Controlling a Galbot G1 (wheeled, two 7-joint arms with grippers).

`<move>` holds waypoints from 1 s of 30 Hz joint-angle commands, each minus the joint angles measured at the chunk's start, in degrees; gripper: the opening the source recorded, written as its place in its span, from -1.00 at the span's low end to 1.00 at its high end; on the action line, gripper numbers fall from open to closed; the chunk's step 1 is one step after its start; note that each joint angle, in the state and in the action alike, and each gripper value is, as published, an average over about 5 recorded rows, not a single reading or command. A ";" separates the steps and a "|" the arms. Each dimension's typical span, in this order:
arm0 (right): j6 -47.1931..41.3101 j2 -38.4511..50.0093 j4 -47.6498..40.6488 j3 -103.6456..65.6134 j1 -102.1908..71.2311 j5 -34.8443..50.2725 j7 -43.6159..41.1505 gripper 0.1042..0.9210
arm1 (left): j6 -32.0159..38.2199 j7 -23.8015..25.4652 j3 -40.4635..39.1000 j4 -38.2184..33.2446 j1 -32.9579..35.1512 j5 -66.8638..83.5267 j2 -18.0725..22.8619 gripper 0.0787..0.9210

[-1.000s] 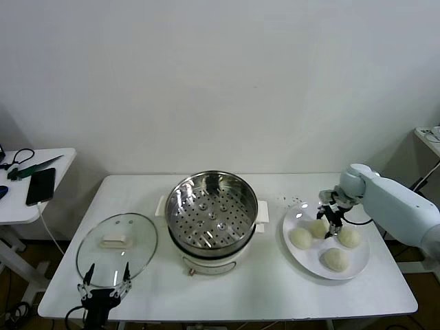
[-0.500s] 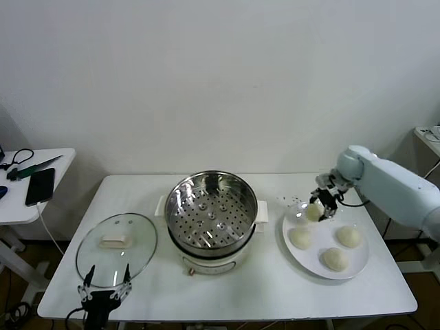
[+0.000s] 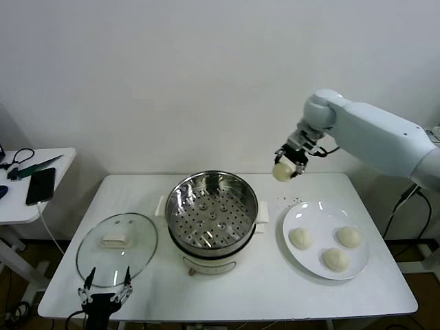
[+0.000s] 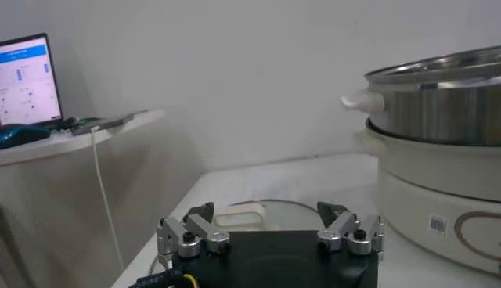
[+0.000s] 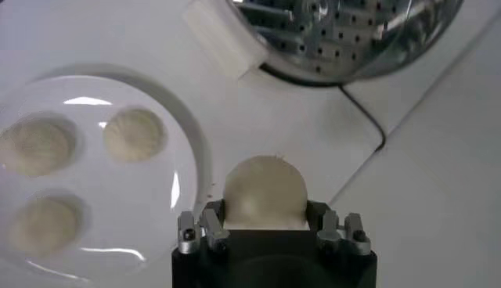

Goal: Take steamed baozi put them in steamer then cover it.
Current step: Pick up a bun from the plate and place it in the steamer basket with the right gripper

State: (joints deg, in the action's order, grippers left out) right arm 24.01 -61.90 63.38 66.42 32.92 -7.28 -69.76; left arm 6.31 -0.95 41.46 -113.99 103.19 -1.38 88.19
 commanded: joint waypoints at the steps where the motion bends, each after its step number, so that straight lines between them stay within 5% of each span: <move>1: 10.51 -11.19 5.88 -0.01 3.12 -10.85 0.75 0.38 | 0.02 -0.02 0.02 -0.19 0.32 0.04 -0.25 0.77; 30: 14.05 -21.59 -6.96 -2.68 -11.35 -24.53 3.21 0.40 | -0.11 -0.07 0.43 0.48 0.30 1.72 -0.36 0.77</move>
State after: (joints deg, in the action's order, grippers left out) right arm 37.00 -81.64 59.28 64.15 24.14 -28.02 -66.88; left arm 6.32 -1.01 42.10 -113.65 103.54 0.22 87.64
